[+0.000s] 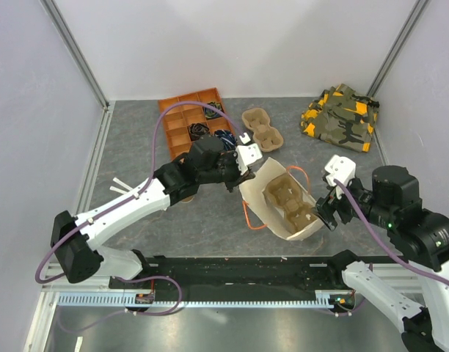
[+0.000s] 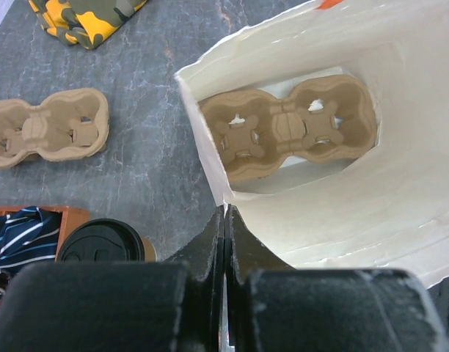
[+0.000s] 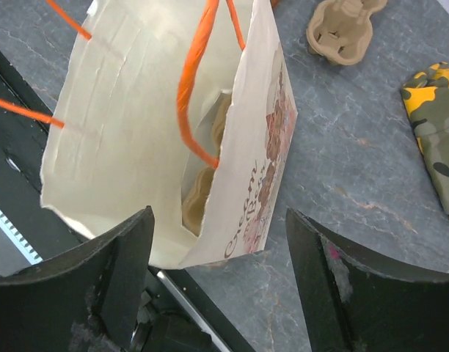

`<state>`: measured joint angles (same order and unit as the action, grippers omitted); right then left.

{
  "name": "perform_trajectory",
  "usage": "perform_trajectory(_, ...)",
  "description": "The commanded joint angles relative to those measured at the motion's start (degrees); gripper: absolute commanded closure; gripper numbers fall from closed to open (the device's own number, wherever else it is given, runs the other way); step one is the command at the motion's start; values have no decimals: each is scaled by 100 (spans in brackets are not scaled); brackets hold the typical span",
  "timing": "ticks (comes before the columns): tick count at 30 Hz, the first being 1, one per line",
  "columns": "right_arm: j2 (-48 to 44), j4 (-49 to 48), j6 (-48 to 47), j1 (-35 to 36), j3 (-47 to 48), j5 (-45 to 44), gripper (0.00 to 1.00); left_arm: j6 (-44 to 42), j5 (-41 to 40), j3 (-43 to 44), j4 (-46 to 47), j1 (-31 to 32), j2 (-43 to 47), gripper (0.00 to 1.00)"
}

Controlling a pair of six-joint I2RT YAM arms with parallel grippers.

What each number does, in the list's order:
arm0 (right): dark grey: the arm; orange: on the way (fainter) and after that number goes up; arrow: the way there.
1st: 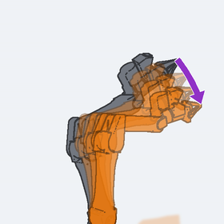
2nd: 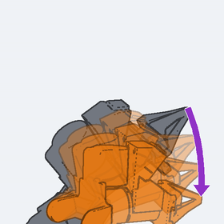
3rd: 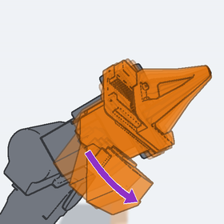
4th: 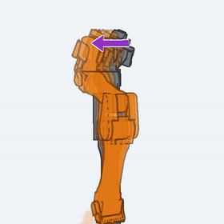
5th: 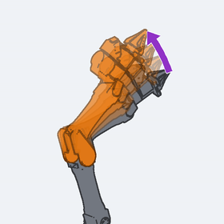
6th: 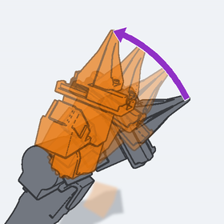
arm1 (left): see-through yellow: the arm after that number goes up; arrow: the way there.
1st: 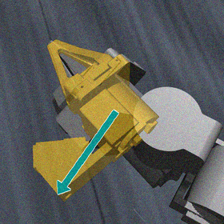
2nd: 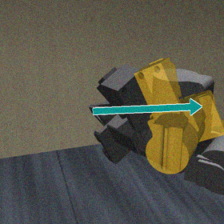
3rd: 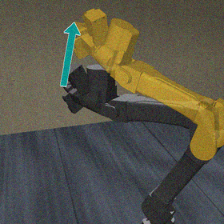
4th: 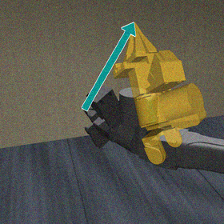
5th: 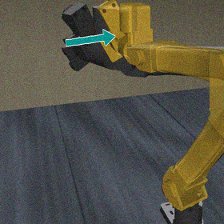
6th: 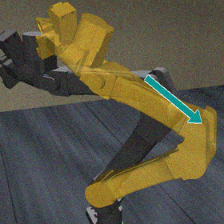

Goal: Pack the takeout coffee

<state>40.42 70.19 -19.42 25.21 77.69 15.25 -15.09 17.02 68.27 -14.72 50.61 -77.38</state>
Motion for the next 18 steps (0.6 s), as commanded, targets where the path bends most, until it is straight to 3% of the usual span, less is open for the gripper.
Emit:
perform_trajectory(1,264,-612,-53,-25,-87,233,22,-257,153,-7,488,10,224,98)
perform_trajectory(12,194,-665,-519,-25,-272,611,25,-90,-23,11,329,203,452,98)
perform_trajectory(18,62,-594,-686,-16,-518,497,32,-73,-93,-68,356,291,601,98)
